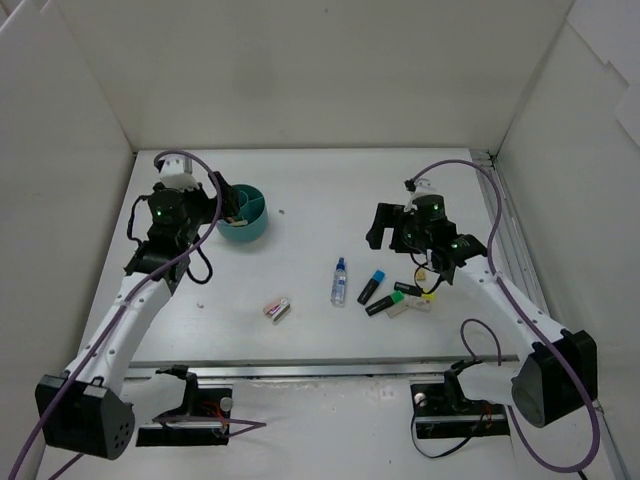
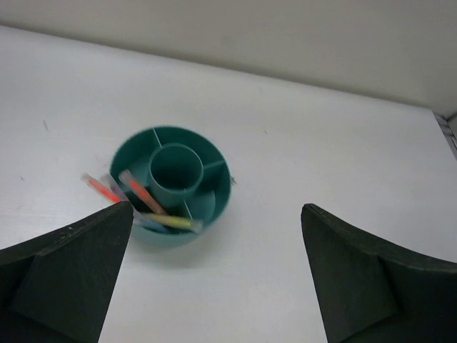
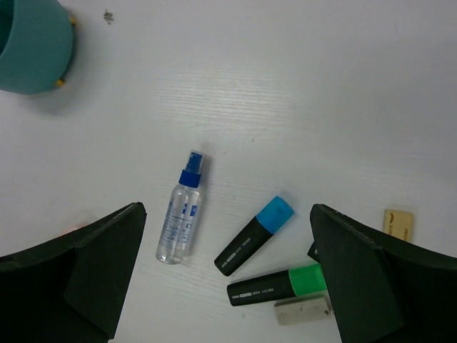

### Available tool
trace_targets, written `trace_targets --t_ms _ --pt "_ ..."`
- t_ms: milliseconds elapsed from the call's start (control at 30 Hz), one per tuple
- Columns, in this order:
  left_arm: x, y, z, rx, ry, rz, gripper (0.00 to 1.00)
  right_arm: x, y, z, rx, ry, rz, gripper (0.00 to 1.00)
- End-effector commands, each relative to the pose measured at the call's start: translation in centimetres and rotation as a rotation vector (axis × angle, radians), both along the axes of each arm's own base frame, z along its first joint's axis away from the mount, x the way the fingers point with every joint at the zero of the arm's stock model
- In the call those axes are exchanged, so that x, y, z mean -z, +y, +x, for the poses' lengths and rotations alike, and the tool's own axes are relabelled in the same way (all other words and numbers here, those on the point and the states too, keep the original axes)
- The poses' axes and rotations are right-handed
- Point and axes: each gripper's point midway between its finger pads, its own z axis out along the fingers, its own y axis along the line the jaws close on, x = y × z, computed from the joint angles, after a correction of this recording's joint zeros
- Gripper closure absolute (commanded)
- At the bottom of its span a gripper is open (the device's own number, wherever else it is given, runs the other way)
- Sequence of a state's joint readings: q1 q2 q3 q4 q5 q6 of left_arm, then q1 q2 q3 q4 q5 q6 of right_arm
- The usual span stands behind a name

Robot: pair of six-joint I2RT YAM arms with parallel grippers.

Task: Sort the stationery into containers
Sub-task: Pick up the pen from the center of the board.

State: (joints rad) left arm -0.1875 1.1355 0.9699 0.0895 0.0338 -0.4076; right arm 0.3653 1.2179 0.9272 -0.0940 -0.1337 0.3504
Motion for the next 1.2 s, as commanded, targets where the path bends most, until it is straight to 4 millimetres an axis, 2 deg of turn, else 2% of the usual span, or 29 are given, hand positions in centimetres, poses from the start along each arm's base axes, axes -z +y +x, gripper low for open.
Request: trace_targets --t_ms 0,67,100,200,300,400,533,600,767,833,867,933,967,1000,1133,1167 --pt "3.3 -1.8 -4.7 0.124 0.154 0.004 0.00 0.6 -1.5 0.6 0.166 0.053 0.027 0.02" --pt "3.8 -2.2 -6.4 0.144 0.167 -0.024 0.00 2.4 -1.9 0.5 0.218 0.104 -0.009 0.02" --pt "4.4 -2.5 -7.3 0.157 0.190 -0.026 0.00 3.6 -1.2 0.1 0.212 0.133 -0.036 0.03" --pt "5.3 -2.8 -9.1 0.166 0.217 -0.047 0.01 5.7 -0.1 -0.4 0.221 0.188 -0.073 0.06" --pt "5.9 -2.8 -10.4 0.168 0.224 -0.059 0.01 9.2 0.6 -1.0 0.248 0.290 -0.118 0.09" --pt "5.8 -2.1 -11.2 0.148 0.220 -0.051 0.01 11.4 1.1 -1.7 0.271 0.346 -0.148 0.11" --pt "6.3 -1.7 -11.3 0.122 0.232 -0.048 0.01 13.1 2.0 -2.0 0.282 0.391 -0.166 0.15" --pt "6.4 -1.7 -11.1 0.118 0.241 -0.045 0.00 14.1 2.3 -2.3 0.283 0.412 -0.186 0.21" --pt "6.5 -1.6 -11.0 0.109 0.256 -0.039 0.00 15.3 2.6 -2.9 0.309 0.433 -0.202 0.32" --pt "6.4 -1.4 -11.0 0.102 0.251 -0.038 0.00 15.6 2.7 -3.1 0.314 0.437 -0.211 0.42" --pt "6.4 -1.3 -11.0 0.096 0.250 -0.040 0.00 15.9 2.6 -3.2 0.318 0.441 -0.216 0.52" --pt "6.1 -1.3 -11.0 0.092 0.240 -0.041 0.00 16.0 3.0 -3.4 0.308 0.440 -0.224 0.64" --pt "5.8 -1.2 -11.1 0.094 0.233 -0.038 0.00 15.9 3.4 -3.4 0.297 0.434 -0.226 0.76" --pt "5.6 -1.3 -11.1 0.098 0.227 -0.037 0.00 15.7 3.4 -3.2 0.300 0.424 -0.230 0.80" --pt "5.1 -1.8 -11.0 0.133 0.214 -0.037 0.01 13.0 4.0 -1.5 0.291 0.324 -0.228 0.93" --pt "4.9 -2.0 -10.8 0.143 0.211 -0.036 0.01 11.8 4.3 -1.1 0.280 0.286 -0.220 0.95"
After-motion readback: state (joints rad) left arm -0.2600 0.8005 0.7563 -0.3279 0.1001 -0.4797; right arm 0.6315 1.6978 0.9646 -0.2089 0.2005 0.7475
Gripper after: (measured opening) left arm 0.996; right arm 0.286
